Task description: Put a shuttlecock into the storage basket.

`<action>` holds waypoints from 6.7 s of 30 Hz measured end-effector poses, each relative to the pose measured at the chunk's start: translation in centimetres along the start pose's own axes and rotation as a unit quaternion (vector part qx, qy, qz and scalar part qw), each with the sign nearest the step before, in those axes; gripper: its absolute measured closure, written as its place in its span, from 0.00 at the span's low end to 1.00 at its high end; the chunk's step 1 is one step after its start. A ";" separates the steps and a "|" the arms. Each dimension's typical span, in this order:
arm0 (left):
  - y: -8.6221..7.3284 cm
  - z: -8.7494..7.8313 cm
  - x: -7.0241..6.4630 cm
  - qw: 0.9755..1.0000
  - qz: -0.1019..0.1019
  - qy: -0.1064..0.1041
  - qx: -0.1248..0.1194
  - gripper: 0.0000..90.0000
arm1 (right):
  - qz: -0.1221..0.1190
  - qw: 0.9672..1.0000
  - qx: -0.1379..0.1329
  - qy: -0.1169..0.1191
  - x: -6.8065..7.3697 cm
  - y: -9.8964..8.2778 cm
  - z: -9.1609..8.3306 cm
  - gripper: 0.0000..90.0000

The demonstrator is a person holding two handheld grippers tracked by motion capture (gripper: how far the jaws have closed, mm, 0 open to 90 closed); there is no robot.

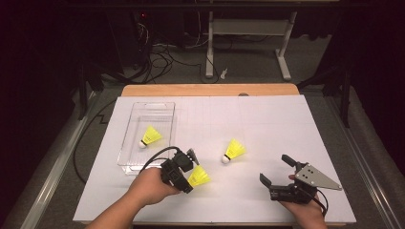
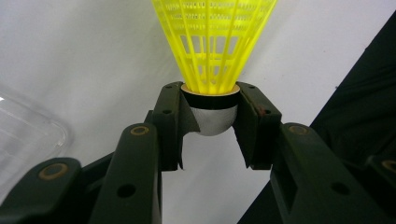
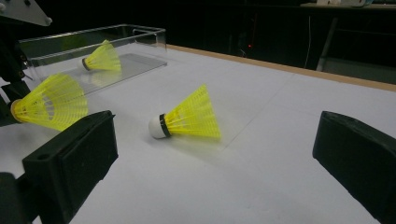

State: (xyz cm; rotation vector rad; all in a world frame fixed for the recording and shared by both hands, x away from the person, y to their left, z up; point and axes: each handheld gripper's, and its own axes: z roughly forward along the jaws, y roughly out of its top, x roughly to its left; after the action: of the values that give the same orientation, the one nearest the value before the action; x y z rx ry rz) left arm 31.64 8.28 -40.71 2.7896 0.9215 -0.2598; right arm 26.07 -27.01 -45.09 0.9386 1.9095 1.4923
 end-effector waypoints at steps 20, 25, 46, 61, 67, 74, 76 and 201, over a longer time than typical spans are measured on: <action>0.2 -2.5 0.2 1.000 0.012 -0.002 0.002 0.72 | 0.000 1.000 0.002 0.001 0.0 0.0 0.1 0.01; 0.4 -2.8 0.3 1.000 0.019 -0.001 0.007 0.72 | 0.000 1.000 0.001 0.001 0.0 0.0 0.0 0.01; -0.2 -6.9 1.8 1.000 0.008 0.002 -0.020 0.72 | 0.000 1.000 0.001 0.002 0.0 0.0 0.0 0.01; -1.2 -8.6 3.2 0.999 -0.014 0.004 -0.039 0.72 | -0.001 1.000 0.002 0.003 0.1 0.0 0.1 0.01; -1.5 -8.8 3.4 0.999 -0.013 0.012 -0.034 0.72 | 0.000 1.000 0.002 0.002 0.0 0.0 0.0 0.01; -2.0 -9.1 4.0 0.999 -0.024 0.015 -0.035 0.72 | 0.000 1.000 0.001 0.002 0.0 0.0 0.0 0.01; -2.2 -9.2 4.2 0.999 -0.025 0.015 -0.035 0.72 | 0.000 1.000 0.001 0.001 0.0 0.0 0.0 0.01; -6.5 -6.3 15.4 0.987 -0.145 0.068 0.016 0.72 | 0.001 1.000 0.011 0.006 -0.2 -0.3 0.3 0.01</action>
State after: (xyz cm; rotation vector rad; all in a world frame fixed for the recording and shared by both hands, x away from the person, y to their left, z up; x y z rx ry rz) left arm 40.53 23.63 -38.88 2.7214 1.3707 -0.1277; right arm 26.35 -27.00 -45.45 0.9441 1.9376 1.4829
